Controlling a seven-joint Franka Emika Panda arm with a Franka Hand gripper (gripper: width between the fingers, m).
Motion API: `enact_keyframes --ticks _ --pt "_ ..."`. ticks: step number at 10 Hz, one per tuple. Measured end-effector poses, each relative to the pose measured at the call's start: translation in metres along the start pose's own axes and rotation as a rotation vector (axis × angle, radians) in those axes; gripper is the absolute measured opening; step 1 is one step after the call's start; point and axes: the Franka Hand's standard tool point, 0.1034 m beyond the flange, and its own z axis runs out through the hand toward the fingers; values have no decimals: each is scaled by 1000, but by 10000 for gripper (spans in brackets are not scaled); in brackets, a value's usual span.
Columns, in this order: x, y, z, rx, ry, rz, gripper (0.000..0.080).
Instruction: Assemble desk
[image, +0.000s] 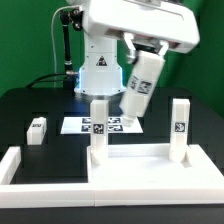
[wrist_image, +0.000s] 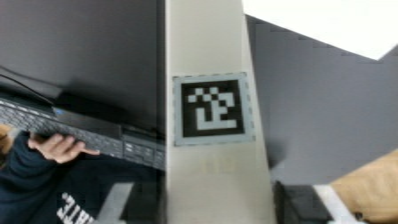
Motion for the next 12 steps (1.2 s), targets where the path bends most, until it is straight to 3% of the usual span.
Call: enact_keyframes --ticks 1,2,5,6,7,11,12 --pt "-3 -4 2 19 -2 -4 287" --pt "-1 -25 5 50 -2 29 287" --pt "21 -94 13 105 2 227 287" --pt "28 -107 12 114 -26 244 287" --pt "28 -102 12 104 -16 216 287" --pt "24 -103 14 103 -22 216 287" --pt "19 -110 11 102 -3 333 287"
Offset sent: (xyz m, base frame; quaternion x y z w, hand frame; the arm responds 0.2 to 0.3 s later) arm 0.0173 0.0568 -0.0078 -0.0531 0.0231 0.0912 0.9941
